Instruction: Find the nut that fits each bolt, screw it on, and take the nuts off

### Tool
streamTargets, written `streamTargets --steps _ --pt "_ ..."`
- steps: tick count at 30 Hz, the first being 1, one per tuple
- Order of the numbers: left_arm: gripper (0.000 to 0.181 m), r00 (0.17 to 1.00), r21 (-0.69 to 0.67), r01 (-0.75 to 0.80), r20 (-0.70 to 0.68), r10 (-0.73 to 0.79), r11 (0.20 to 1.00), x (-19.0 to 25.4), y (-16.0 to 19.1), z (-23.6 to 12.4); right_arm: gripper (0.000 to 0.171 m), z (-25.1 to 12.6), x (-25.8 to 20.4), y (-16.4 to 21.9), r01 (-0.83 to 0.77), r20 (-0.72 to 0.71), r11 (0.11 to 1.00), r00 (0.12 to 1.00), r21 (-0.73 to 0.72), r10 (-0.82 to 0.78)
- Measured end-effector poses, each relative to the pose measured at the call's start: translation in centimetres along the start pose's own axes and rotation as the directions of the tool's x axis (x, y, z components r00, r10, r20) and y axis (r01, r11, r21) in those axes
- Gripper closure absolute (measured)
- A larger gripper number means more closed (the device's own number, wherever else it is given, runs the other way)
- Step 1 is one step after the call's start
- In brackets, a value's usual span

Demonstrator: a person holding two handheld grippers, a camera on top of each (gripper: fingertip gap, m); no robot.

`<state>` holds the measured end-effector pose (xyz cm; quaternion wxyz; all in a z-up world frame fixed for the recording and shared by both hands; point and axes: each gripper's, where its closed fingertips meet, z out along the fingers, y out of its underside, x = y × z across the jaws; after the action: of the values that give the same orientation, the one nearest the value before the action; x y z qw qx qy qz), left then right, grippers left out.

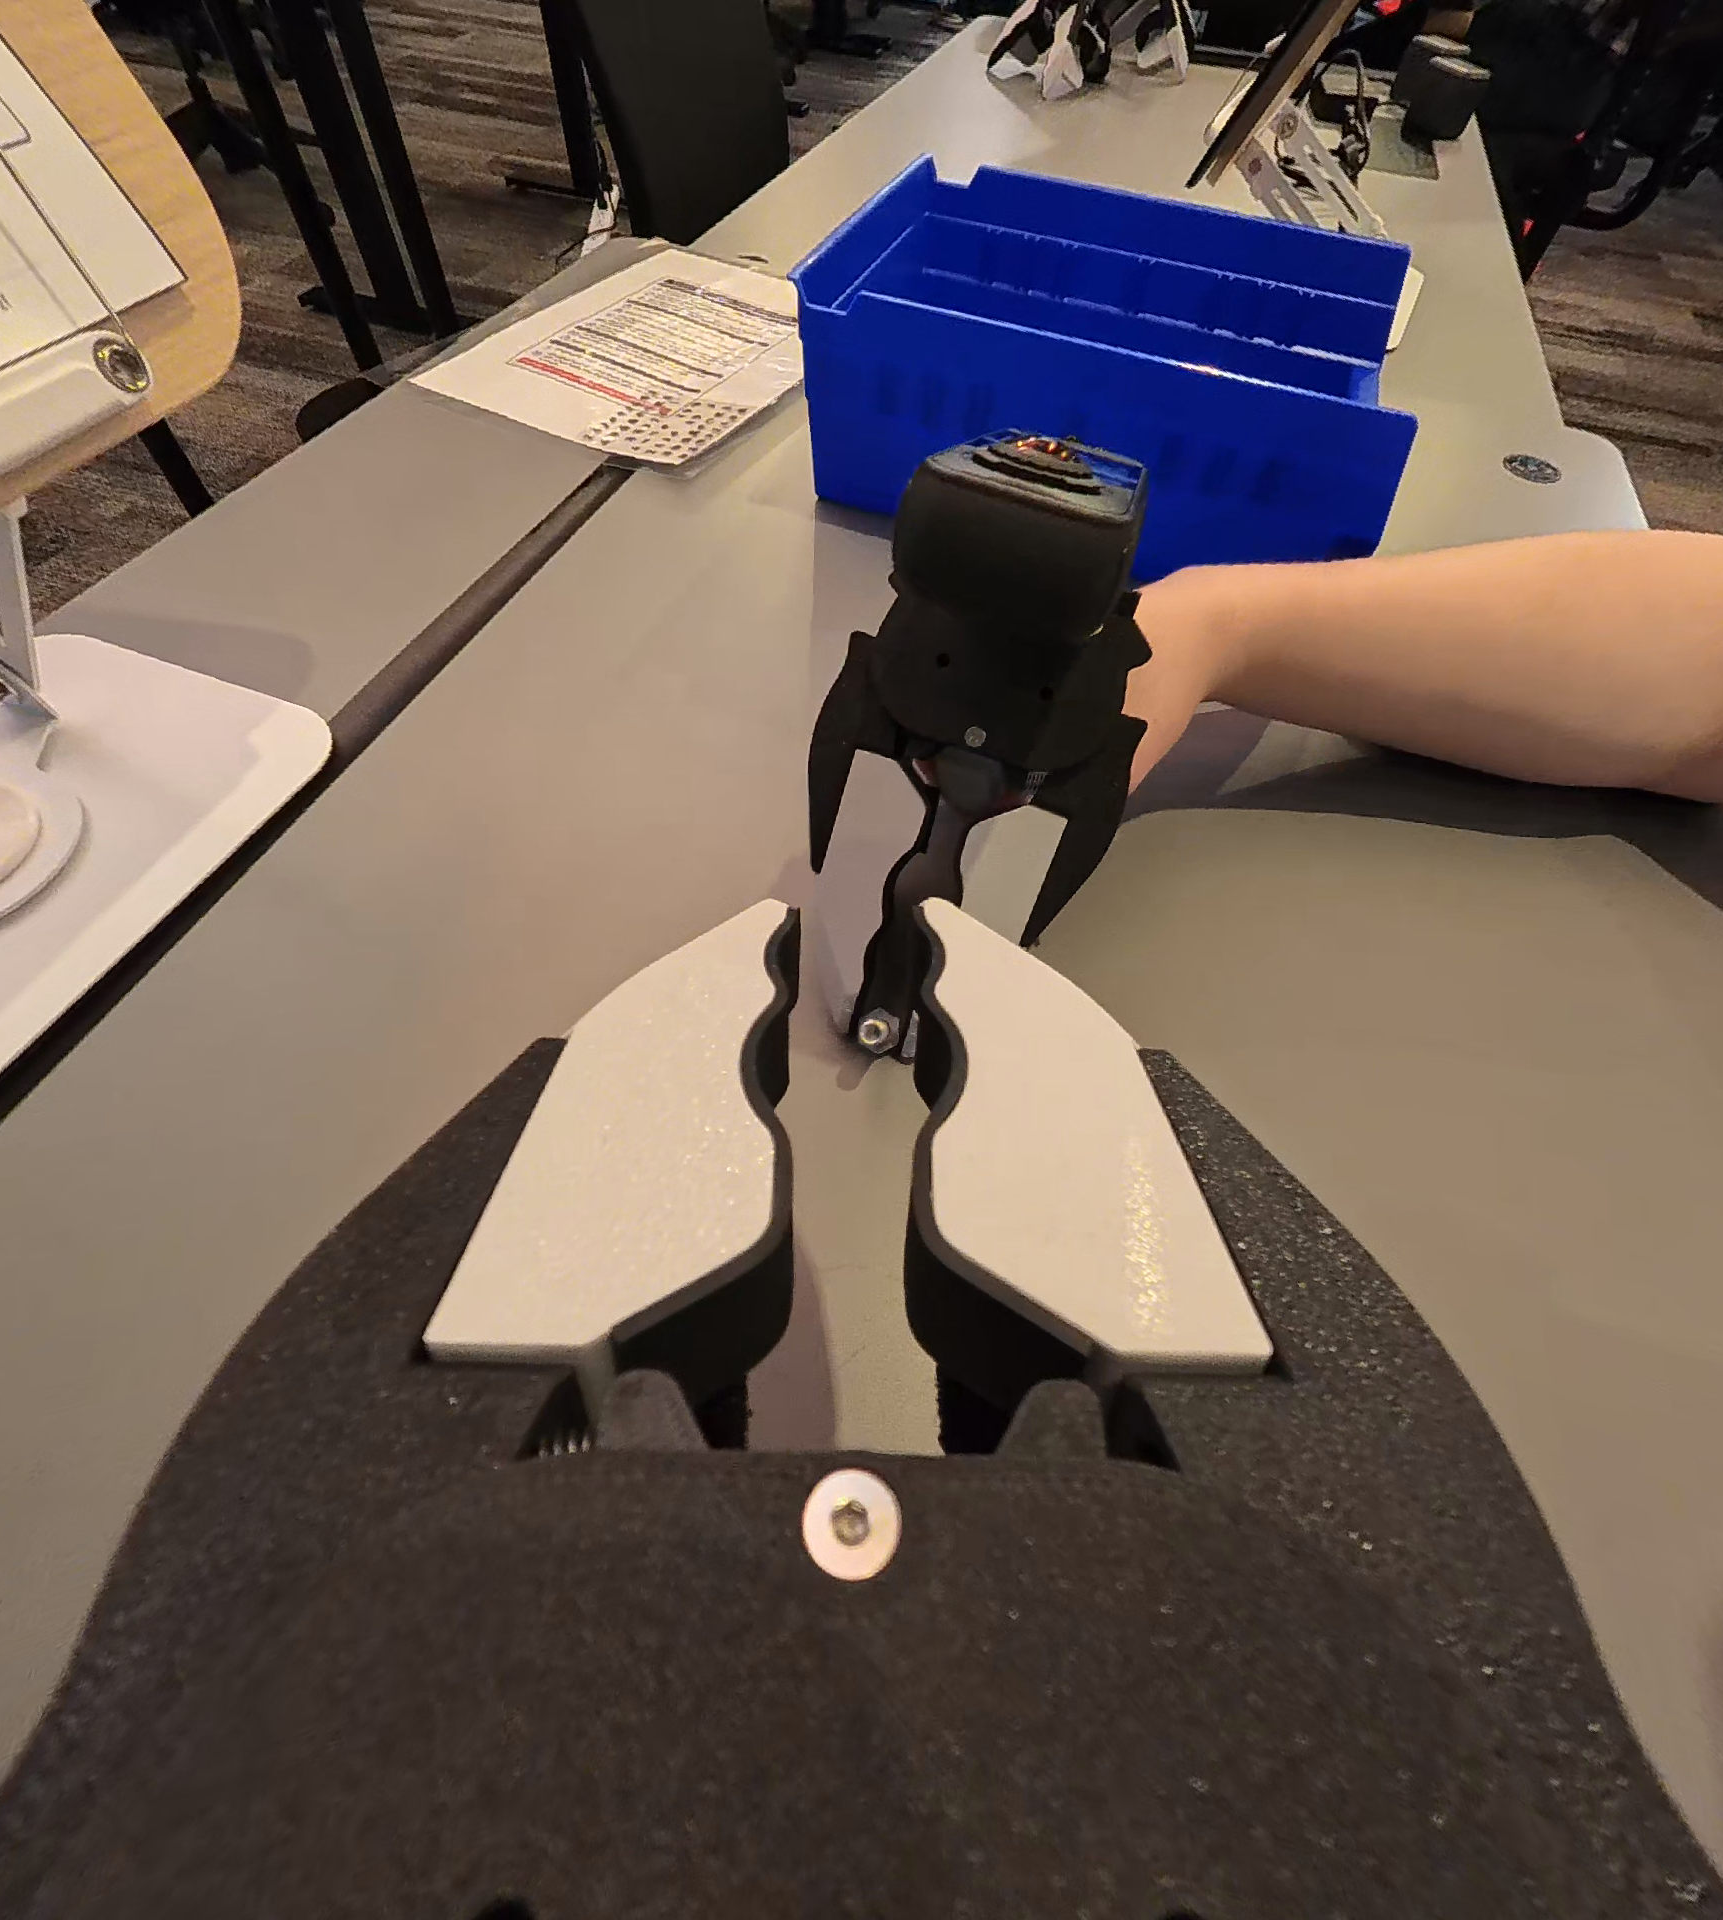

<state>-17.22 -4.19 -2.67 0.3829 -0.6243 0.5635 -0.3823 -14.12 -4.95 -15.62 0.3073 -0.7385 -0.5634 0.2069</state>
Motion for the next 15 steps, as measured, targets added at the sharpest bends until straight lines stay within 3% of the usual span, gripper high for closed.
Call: streamTargets --steps 15 --pt "0.163 1.0 -0.011 0.005 -0.003 -0.005 1.0 -0.02 0.12 -0.08 0.151 -0.71 -0.13 0.71 0.013 0.021 1.0 1.0 -0.014 -0.013"
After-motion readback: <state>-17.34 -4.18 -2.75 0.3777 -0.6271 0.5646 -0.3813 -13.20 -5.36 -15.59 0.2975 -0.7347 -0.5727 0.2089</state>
